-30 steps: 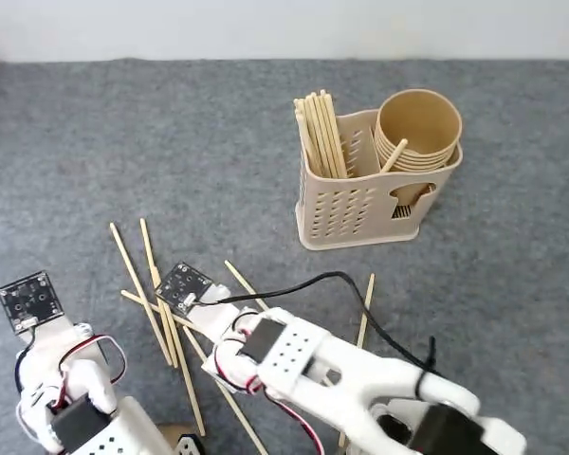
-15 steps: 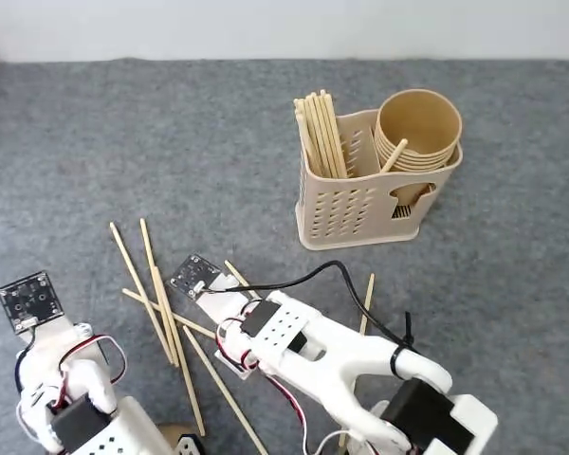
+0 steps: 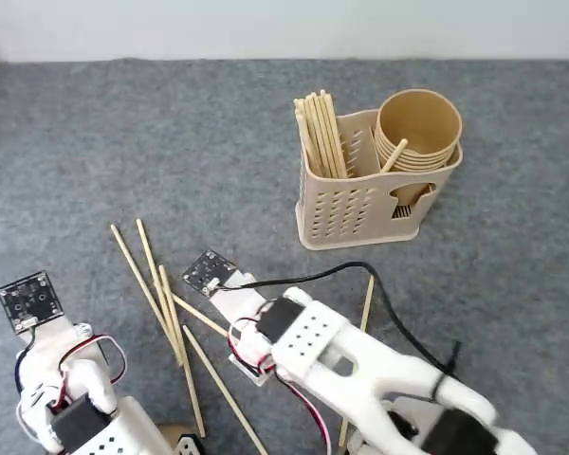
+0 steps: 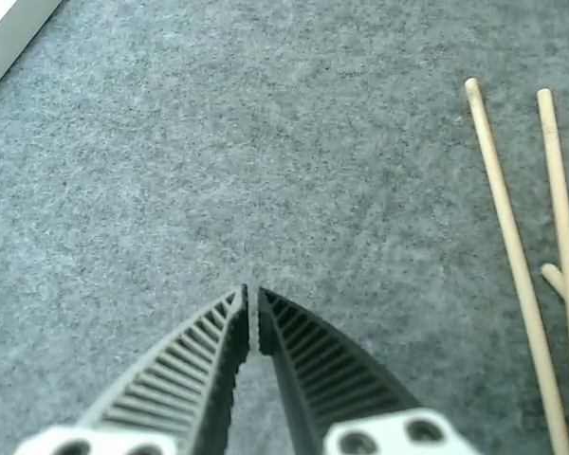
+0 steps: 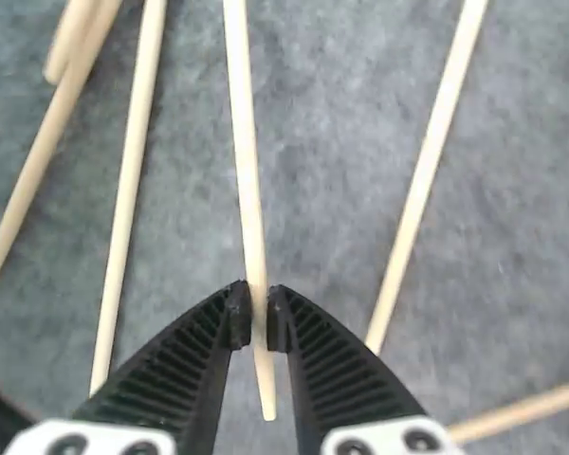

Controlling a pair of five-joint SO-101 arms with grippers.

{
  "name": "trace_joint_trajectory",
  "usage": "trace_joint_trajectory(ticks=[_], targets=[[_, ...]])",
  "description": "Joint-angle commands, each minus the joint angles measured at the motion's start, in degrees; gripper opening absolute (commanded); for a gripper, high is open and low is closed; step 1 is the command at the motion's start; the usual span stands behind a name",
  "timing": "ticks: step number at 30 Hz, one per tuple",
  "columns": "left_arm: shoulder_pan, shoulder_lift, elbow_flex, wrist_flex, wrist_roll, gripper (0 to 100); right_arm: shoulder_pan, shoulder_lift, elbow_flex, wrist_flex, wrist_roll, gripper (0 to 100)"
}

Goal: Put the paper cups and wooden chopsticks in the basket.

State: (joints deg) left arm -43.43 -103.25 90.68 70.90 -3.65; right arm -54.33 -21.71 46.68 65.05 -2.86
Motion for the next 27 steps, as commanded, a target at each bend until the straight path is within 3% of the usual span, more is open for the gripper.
trace_joint_trajectory(ticks=[1,11,17,24,27], targets=[[-0.44,-0.79,-0.57,-0.62,-0.62,2,1.10,-7.34,0.70,4.97,-0.97,0.7],[-0.44,-0.79,-0.57,-0.62,-0.62,2,12.79,-10.51,6.33,6.02,-4.13,0.7],[-0.44,-0.79,-0.57,-0.62,-0.62,2,12.00,-10.51,7.82,6.02,-4.22,1.3],[-0.44,-0.79,-0.57,-0.62,-0.62,2,8.84,-10.33,6.15,5.49,-4.40,26.7],[-0.44,-0.79,0.13,-1.41,-0.62,2,8.84,-9.89,2.46,5.23,-4.48,29.2]])
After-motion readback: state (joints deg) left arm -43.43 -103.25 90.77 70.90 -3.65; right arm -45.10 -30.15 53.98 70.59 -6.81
